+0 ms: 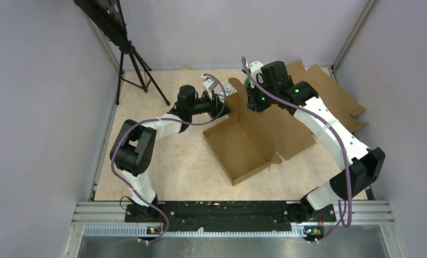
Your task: Fold the paper box
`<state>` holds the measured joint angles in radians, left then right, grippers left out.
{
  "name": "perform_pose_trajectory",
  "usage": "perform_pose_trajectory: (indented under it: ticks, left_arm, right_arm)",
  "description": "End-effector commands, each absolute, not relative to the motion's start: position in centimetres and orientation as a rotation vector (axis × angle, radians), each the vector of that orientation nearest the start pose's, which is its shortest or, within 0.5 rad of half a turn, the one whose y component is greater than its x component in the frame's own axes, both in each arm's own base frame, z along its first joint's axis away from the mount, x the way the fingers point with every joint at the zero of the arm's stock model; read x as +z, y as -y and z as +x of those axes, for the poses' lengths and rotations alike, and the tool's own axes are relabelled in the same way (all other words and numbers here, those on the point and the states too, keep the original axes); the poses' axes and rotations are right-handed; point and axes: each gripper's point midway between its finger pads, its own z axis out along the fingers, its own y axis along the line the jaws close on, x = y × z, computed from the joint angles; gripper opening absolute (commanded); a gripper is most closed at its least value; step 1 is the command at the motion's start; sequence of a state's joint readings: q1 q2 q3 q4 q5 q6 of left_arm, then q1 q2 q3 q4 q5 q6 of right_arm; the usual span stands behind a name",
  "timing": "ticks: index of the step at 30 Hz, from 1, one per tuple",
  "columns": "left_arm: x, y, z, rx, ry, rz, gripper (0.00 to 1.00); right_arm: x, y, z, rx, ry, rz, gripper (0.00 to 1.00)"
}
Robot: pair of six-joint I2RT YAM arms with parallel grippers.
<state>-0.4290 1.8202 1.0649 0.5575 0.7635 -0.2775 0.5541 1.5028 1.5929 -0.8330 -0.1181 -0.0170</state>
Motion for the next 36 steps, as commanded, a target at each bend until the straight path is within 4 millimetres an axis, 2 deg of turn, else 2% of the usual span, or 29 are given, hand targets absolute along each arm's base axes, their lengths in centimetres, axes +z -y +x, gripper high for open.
perform_pose_trajectory:
  ticks: [1, 6, 16, 27, 33, 36]
  left_arm:
    - [19.3, 32.2, 38.2, -1.152, -1.664, 0.753, 0.36]
    - [19.0, 32.6, 37.0, -1.166, -1.648, 0.779, 0.37]
    - [20.5, 33.3, 35.5, -1.208, -1.706, 0.731, 0.4]
    - [17.5, 32.0, 34.0, -1.17, -1.815, 0.675, 0.41]
    - [16.3, 30.6, 33.2, -1.12, -1.86, 0.611, 0.46]
    - [16.1, 29.5, 33.0, -1.061, -1.884, 0.566, 0.51]
  right_arm:
    - [28.6, -22.0, 32.8, 0.387, -2.161, -0.673, 0.08]
    - [28.8, -23.2, 31.9, 0.484, -2.126, -0.713, 0.06]
    - [27.4, -23.1, 32.2, 0.459, -2.188, -0.657, 0.05]
    - [27.1, -25.6, 30.2, 0.372, -2.153, -0.716, 0.05]
    - [26.2, -26.7, 28.9, 0.311, -2.15, -0.76, 0.05]
    - [26.0, -26.7, 28.8, 0.3, -2.155, -0.758, 0.05]
